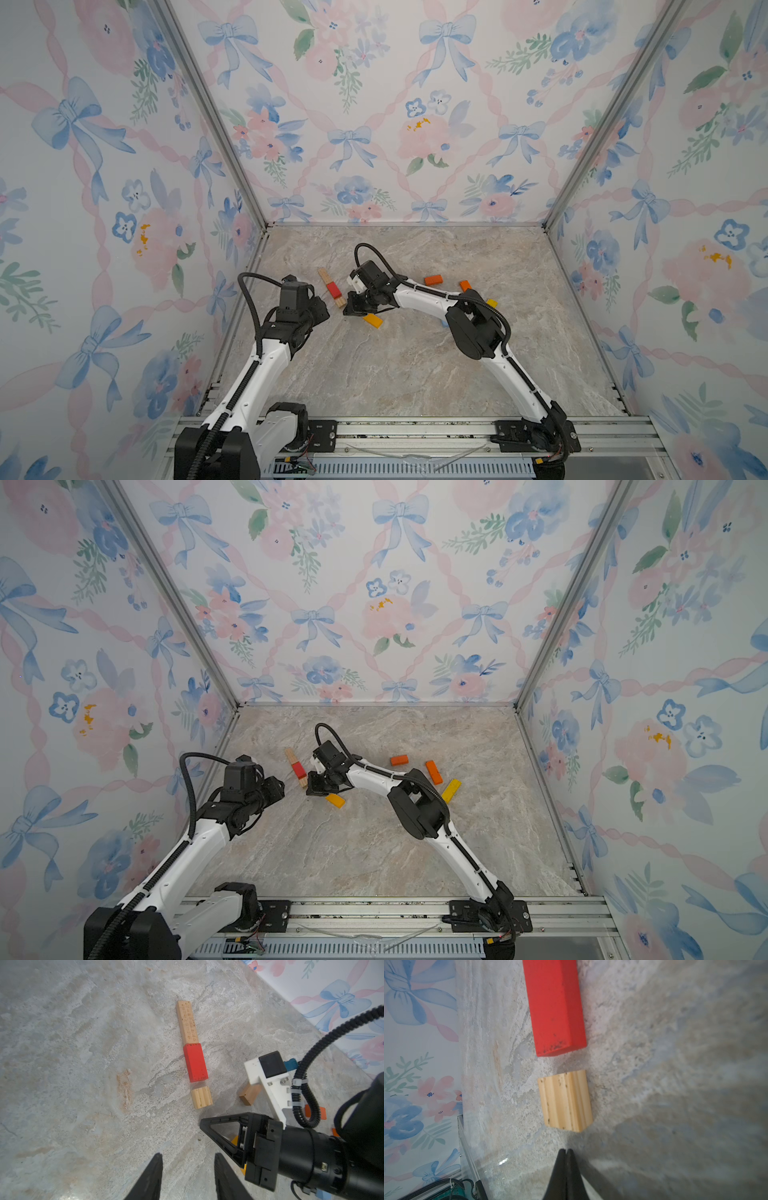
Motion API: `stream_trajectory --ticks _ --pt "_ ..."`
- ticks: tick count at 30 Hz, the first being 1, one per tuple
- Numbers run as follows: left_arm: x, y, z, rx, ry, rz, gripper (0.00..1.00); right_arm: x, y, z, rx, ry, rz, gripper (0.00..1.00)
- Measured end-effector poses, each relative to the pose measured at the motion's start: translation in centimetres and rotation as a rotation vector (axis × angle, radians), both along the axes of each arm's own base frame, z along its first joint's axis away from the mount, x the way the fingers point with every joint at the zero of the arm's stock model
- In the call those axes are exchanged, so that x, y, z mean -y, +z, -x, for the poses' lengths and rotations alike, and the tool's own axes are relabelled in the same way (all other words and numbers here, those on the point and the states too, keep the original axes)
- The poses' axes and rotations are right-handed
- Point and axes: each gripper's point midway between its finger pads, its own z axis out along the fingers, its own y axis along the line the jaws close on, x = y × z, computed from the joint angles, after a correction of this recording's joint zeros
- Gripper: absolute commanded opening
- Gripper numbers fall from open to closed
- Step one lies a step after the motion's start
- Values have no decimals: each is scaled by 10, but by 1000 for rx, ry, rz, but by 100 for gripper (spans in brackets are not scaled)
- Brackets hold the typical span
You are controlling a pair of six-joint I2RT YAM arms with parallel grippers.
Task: Assemble the letter v with building blocks
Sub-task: Assemble the building block at the center of the board.
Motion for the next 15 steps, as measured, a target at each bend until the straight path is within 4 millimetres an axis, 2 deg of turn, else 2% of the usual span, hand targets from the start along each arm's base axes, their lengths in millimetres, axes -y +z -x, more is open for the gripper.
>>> stream_trajectory --ticks 15 --pt "0 -1 1 -3 -1 8 44 -4 -1 -4 4 -5 -8 0"
